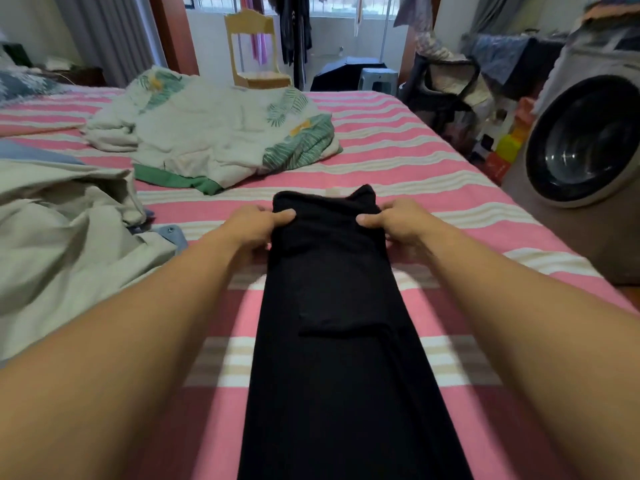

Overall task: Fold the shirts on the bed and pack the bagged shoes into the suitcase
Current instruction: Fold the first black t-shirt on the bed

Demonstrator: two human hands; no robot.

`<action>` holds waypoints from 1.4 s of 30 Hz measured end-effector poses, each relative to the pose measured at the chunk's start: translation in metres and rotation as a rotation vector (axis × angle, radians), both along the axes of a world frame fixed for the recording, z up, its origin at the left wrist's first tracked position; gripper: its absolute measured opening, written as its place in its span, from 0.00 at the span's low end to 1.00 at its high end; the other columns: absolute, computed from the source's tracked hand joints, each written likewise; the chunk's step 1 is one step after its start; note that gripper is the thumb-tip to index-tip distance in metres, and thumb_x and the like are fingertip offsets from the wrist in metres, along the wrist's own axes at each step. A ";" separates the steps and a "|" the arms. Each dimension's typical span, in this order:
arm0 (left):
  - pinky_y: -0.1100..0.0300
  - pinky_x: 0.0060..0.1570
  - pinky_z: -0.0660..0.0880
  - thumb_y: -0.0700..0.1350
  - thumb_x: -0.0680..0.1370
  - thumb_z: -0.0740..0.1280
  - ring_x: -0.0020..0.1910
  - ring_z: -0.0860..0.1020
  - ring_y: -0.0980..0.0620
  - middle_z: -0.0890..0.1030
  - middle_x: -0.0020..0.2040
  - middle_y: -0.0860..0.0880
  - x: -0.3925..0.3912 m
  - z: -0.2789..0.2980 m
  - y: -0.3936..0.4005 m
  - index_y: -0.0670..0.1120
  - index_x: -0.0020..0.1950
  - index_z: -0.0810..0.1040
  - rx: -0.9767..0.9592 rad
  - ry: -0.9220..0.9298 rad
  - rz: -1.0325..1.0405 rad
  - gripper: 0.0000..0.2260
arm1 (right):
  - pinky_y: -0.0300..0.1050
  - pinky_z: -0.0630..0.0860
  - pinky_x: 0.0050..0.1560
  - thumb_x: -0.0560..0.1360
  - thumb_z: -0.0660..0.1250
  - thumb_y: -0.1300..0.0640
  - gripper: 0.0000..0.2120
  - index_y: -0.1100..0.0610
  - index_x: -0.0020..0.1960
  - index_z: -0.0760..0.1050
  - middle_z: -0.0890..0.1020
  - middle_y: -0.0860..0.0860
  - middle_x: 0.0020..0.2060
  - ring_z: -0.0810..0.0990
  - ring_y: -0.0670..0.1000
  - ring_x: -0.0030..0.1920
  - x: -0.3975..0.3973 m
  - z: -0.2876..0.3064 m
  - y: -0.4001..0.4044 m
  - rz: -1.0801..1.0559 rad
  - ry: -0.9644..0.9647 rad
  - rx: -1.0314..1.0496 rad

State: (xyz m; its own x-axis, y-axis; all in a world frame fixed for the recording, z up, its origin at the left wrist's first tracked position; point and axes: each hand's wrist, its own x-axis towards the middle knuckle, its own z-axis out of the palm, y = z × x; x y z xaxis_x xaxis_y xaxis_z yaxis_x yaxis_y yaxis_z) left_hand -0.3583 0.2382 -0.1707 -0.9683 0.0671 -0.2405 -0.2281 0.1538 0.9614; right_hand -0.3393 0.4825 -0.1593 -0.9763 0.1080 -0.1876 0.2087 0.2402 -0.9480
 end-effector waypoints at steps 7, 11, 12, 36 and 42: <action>0.63 0.53 0.76 0.30 0.77 0.69 0.54 0.80 0.56 0.84 0.56 0.48 0.161 0.041 -0.039 0.42 0.61 0.80 0.016 0.250 -0.200 0.15 | 0.44 0.76 0.57 0.70 0.74 0.70 0.16 0.59 0.56 0.82 0.85 0.54 0.52 0.82 0.48 0.52 0.162 0.034 0.007 0.192 0.255 0.112; 0.70 0.56 0.73 0.26 0.75 0.66 0.52 0.77 0.71 0.80 0.56 0.55 0.238 0.017 -0.061 0.51 0.55 0.83 -0.417 0.282 -0.417 0.21 | 0.37 0.72 0.63 0.70 0.66 0.77 0.22 0.52 0.51 0.82 0.81 0.49 0.55 0.79 0.48 0.59 0.246 -0.003 0.020 0.338 0.238 0.558; 0.74 0.58 0.71 0.25 0.75 0.64 0.54 0.75 0.74 0.79 0.57 0.62 0.249 0.016 -0.064 0.55 0.56 0.82 -0.455 0.268 -0.429 0.25 | 0.31 0.71 0.60 0.69 0.63 0.80 0.25 0.51 0.49 0.82 0.80 0.49 0.54 0.78 0.48 0.58 0.253 -0.001 0.021 0.273 0.251 0.572; 0.50 0.53 0.79 0.44 0.79 0.70 0.50 0.81 0.45 0.82 0.53 0.44 0.125 0.009 0.002 0.47 0.55 0.80 -0.286 0.179 0.157 0.06 | 0.43 0.71 0.49 0.79 0.66 0.59 0.06 0.56 0.49 0.82 0.82 0.51 0.47 0.80 0.56 0.54 0.117 0.009 -0.023 -0.219 0.041 0.459; 0.46 0.69 0.66 0.49 0.82 0.63 0.70 0.68 0.41 0.68 0.72 0.43 0.158 0.016 0.010 0.49 0.73 0.74 -0.906 0.701 -0.029 0.19 | 0.54 0.68 0.69 0.82 0.58 0.47 0.23 0.54 0.73 0.70 0.70 0.56 0.70 0.68 0.59 0.70 0.154 0.015 -0.025 0.046 0.430 0.934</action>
